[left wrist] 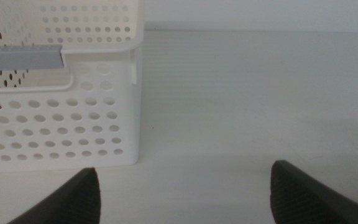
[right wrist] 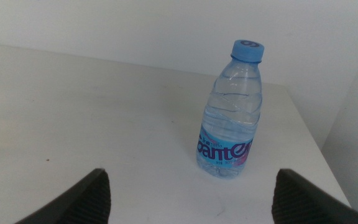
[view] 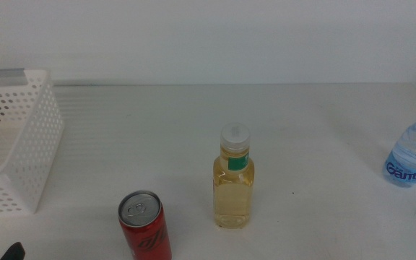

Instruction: Use arms to grab the bottles and put them into the dustbin to the left of the table.

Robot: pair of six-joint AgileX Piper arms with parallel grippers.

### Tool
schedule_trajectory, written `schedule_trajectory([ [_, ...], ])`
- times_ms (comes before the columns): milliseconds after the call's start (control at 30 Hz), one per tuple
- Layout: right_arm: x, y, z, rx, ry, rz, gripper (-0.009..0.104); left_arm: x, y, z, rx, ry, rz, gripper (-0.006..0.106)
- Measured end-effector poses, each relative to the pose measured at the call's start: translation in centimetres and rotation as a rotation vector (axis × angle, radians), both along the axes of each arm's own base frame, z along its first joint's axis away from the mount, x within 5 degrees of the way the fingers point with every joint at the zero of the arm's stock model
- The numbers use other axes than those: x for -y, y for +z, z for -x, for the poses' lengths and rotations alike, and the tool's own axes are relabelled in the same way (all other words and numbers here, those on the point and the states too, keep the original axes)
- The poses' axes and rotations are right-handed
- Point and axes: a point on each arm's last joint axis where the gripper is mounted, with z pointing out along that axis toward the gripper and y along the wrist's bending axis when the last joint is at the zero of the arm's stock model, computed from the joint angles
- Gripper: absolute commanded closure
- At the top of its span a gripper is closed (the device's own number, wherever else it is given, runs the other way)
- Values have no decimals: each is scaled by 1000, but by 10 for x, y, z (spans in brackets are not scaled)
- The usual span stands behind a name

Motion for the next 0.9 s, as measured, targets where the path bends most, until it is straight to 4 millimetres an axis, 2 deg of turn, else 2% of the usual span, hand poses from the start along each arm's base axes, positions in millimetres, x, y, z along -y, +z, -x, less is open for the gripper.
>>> schedule_trajectory([
  [333,0,0,0,0,0,0,27,2,15,-5,146,-42,15,10],
  [567,0,0,0,0,0,0,27,10,10,-19,46,-126,17,10],
  [900,0,0,0,0,0,0,27,30,6,-34,-19,-311,13,10],
])
